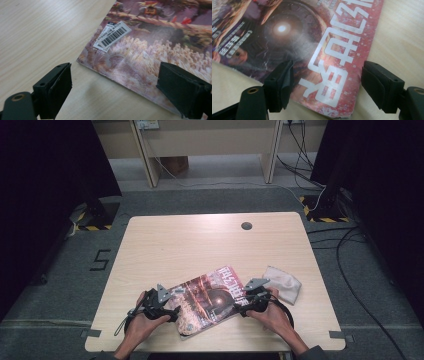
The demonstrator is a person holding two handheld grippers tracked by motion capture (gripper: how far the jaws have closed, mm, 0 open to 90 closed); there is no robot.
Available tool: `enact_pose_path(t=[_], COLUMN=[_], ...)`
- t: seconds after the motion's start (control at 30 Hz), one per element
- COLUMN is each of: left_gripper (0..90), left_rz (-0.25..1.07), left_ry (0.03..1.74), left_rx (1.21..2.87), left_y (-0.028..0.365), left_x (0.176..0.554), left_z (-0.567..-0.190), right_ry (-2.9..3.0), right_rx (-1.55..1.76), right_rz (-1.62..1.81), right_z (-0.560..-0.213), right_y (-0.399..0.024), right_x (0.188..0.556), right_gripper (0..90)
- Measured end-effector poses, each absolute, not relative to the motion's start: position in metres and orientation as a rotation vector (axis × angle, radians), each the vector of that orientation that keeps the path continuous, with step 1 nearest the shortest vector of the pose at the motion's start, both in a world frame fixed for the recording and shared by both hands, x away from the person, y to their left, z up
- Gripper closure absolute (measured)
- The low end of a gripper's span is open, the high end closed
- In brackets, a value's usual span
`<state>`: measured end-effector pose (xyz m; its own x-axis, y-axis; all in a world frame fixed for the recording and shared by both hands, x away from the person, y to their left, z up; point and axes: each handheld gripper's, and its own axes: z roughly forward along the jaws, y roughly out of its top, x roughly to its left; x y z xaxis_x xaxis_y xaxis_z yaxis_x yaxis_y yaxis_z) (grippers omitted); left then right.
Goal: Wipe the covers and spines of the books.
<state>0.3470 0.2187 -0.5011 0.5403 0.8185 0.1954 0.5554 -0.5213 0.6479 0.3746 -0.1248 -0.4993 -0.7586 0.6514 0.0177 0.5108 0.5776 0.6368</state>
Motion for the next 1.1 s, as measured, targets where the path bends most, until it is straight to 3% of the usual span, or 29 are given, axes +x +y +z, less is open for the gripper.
enact_pose_path(t=[0.2, 0.37, 0.43, 0.5, 0.83, 1.1], left_gripper=[5.4, 10.0, 18.8, 13.9, 14.7, 14.5], left_rz=[0.707, 0.698, 0.671, 0.634, 0.521, 0.503], left_ry=[1.133, 1.125, 1.110, 1.101, 0.958, 0.913], left_rx=[2.264, 2.264, 2.258, 2.241, 2.247, 2.301], left_y=[0.219, 0.218, 0.217, 0.213, 0.188, 0.180], left_x=[0.361, 0.360, 0.357, 0.350, 0.303, 0.296], left_z=[-0.501, -0.500, -0.498, -0.497, -0.492, -0.499], right_ry=[2.623, 2.613, 2.591, 2.596, 2.586, 2.617], right_rx=[0.978, 0.951, 0.921, 0.871, 0.780, 0.827], right_rz=[0.955, 0.992, 1.042, 1.077, 1.090, 1.099], right_z=[-0.499, -0.493, -0.490, -0.487, -0.487, -0.499], right_y=[-0.127, -0.129, -0.126, -0.120, -0.083, -0.063], right_x=[0.368, 0.372, 0.381, 0.393, 0.457, 0.487], right_gripper=[27.3, 32.4, 31.9, 32.0, 31.9, 30.1])
